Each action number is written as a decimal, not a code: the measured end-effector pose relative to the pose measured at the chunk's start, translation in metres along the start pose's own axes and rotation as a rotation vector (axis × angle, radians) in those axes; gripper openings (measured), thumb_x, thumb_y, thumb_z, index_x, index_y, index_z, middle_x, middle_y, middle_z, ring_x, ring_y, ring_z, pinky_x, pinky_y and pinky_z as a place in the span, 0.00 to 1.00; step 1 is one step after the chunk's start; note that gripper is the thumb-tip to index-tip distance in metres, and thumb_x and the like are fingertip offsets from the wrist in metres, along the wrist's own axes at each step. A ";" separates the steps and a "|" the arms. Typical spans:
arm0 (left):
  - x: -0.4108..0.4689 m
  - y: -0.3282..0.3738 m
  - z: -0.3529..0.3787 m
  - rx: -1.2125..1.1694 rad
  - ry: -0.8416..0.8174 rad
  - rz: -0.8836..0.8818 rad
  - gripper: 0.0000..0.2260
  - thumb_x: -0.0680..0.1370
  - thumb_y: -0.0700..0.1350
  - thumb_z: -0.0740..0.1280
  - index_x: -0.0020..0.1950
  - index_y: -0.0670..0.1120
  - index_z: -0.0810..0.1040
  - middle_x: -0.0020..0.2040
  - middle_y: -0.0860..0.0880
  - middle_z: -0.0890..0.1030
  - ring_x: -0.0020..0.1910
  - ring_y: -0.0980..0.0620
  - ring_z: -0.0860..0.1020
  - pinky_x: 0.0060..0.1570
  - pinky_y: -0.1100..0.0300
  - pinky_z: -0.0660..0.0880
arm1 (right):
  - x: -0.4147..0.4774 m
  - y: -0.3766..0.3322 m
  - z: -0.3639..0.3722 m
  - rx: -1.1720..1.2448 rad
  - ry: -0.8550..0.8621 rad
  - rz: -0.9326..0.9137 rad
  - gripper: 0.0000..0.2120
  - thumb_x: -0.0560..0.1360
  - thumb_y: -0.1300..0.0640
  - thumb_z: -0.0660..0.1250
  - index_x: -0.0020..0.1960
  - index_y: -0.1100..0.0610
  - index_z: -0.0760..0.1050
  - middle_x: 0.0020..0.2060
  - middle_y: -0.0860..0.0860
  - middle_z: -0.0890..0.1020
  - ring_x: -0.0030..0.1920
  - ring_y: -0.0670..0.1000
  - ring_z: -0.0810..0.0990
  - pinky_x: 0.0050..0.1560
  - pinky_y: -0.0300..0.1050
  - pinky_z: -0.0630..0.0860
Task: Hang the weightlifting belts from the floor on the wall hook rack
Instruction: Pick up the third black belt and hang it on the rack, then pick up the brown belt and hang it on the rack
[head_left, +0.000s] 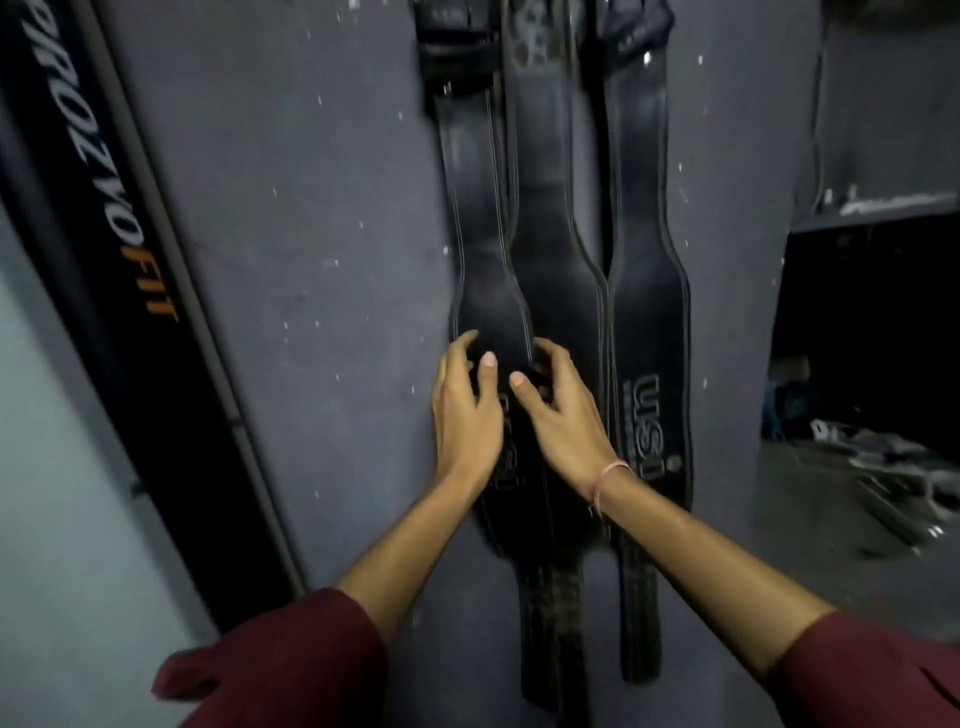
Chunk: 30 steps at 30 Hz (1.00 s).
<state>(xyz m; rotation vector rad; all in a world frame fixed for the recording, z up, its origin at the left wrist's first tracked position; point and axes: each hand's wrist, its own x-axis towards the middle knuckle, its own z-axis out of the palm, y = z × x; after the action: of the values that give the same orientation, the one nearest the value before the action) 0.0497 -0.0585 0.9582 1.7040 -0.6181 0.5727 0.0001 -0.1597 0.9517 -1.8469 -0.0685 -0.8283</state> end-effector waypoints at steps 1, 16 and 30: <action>-0.022 -0.005 -0.001 -0.015 -0.025 -0.031 0.15 0.84 0.49 0.57 0.70 0.49 0.71 0.67 0.51 0.76 0.64 0.55 0.75 0.66 0.54 0.73 | -0.026 0.008 0.000 -0.004 -0.019 0.046 0.24 0.80 0.49 0.62 0.74 0.50 0.60 0.72 0.48 0.68 0.72 0.46 0.67 0.71 0.45 0.67; -0.355 -0.113 0.070 -0.086 -0.393 -0.757 0.06 0.83 0.41 0.61 0.49 0.48 0.76 0.42 0.49 0.82 0.43 0.48 0.82 0.49 0.55 0.77 | -0.341 0.173 -0.063 -0.023 0.017 0.788 0.13 0.77 0.65 0.66 0.60 0.56 0.72 0.54 0.53 0.78 0.53 0.51 0.77 0.59 0.58 0.78; -0.498 -0.252 0.231 0.203 -0.637 -1.023 0.10 0.83 0.47 0.60 0.45 0.48 0.77 0.41 0.46 0.78 0.44 0.42 0.79 0.47 0.47 0.75 | -0.434 0.416 -0.134 -0.087 -0.078 1.190 0.08 0.77 0.64 0.66 0.57 0.63 0.76 0.48 0.62 0.81 0.50 0.62 0.81 0.51 0.63 0.79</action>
<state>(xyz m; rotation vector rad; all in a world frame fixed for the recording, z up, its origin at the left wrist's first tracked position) -0.1382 -0.1873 0.3985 2.1142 -0.0412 -0.6721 -0.2256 -0.3143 0.3997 -1.5998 0.9382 0.0859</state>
